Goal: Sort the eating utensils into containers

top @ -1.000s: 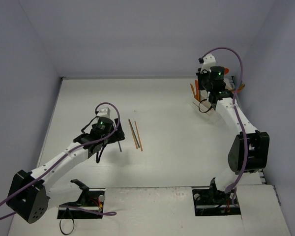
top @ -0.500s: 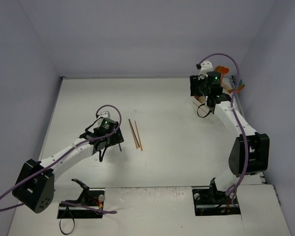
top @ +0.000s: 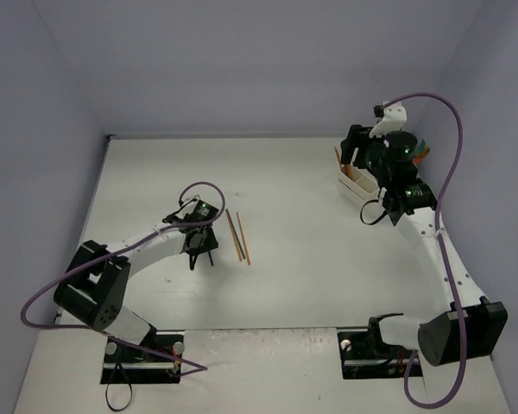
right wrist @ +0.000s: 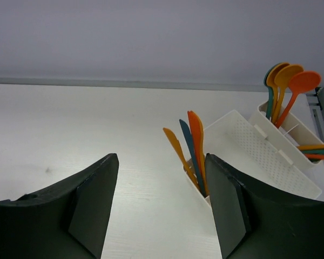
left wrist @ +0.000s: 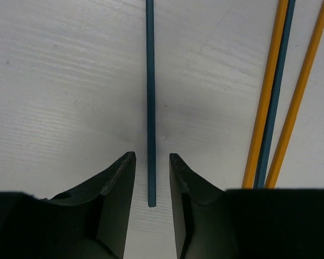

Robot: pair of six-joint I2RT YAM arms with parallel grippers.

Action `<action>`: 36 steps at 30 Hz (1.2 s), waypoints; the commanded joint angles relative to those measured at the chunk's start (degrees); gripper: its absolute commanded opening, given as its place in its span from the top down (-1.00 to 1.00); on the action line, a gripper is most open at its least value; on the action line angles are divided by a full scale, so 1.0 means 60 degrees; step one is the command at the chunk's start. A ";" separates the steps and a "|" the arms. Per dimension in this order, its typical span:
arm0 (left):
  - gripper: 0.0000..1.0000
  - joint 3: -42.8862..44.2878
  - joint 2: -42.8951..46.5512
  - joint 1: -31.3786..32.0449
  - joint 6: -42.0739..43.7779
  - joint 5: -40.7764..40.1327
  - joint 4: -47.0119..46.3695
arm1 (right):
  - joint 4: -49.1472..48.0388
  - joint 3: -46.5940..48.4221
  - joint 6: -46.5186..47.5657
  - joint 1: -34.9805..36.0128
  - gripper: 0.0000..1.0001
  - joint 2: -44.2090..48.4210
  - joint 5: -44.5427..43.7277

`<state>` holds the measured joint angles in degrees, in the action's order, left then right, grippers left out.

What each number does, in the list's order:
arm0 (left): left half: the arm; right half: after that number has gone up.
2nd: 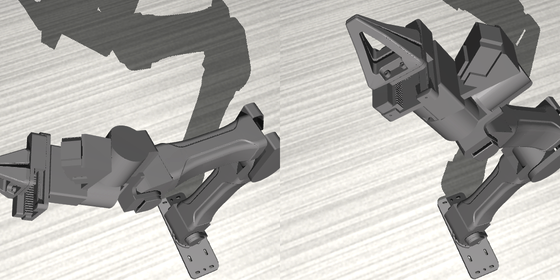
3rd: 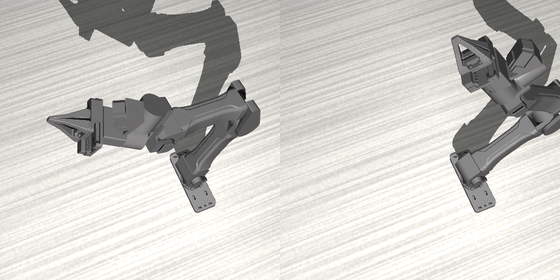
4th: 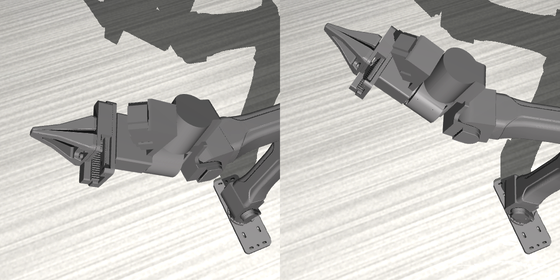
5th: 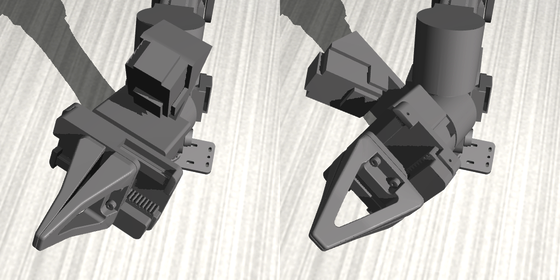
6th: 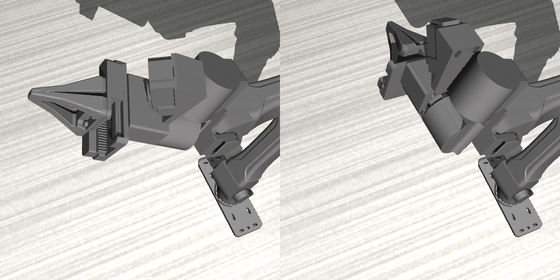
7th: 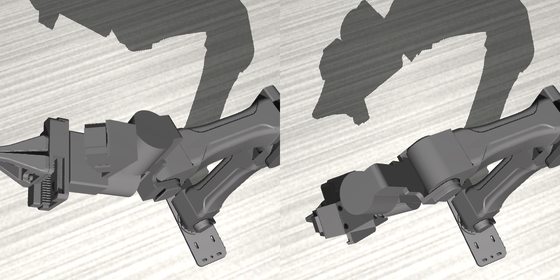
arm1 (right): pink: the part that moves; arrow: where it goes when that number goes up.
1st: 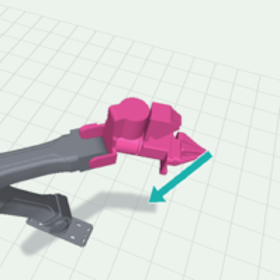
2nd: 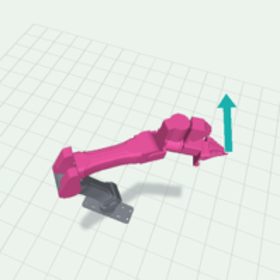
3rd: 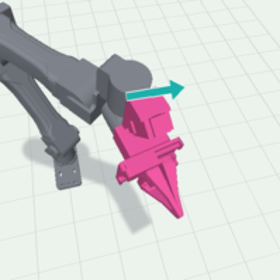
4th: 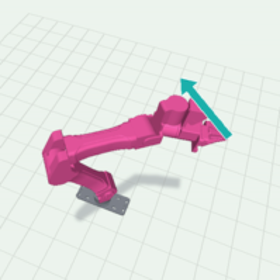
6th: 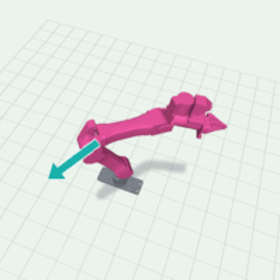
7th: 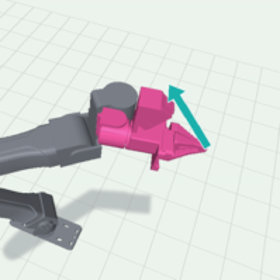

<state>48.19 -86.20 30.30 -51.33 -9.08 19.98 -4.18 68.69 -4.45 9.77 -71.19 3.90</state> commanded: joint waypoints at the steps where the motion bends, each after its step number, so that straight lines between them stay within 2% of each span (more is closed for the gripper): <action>1: 0.47 0.0781 -0.0531 -0.0098 -0.0230 -0.0145 0.0262 | -0.0042 -0.0380 -0.0481 0.0093 -0.25 0.0441 0.0338; 4: 0.58 0.0919 -0.0876 -0.0088 -0.0201 -0.0069 0.0302 | 0.0008 -0.0611 -0.0524 0.0115 -0.26 0.0661 0.0440; 9: 1.00 0.0925 -0.1060 -0.0084 -0.0246 -0.0150 0.0657 | 0.0071 -0.0780 -0.0542 0.0318 -0.29 0.0821 0.0768; 13: 1.00 0.0908 -0.0681 -0.0060 0.0041 -0.0219 0.0664 | 0.0086 -0.0634 -0.0535 0.0706 -0.32 0.0629 0.1557; 17: 1.00 0.1033 0.0412 0.0271 0.0954 -0.0570 0.0249 | 0.0082 -0.0270 -0.0960 0.1285 -0.38 0.0163 0.2699; 21: 1.00 0.0832 0.1561 0.0854 0.3063 -0.0639 -0.1439 | 0.0000 0.0040 -0.1841 0.1950 -0.40 -0.0440 0.3580; 24: 1.00 0.0404 0.2469 0.1371 0.4866 -0.0029 -0.3101 | -0.0077 0.0409 -0.2354 0.2302 -0.40 -0.0972 0.3990; 27: 1.00 0.0105 0.2943 0.1609 0.5749 0.1008 -0.4344 | -0.0177 0.0796 -0.2592 0.2789 -0.39 -0.1278 0.4159; 32: 1.00 0.0334 0.3311 0.1739 0.6691 0.2224 -0.4652 | -0.0341 0.1316 -0.2964 0.3373 -0.37 -0.1832 0.4491; 36: 1.00 0.0481 0.3526 0.1807 0.7062 0.2686 -0.4708 | -0.0432 0.1500 -0.3097 0.3572 -0.35 -0.2169 0.4566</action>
<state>49.01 -67.69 40.45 -15.10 1.29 -2.03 -1.97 74.17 -20.75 30.26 -83.00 28.86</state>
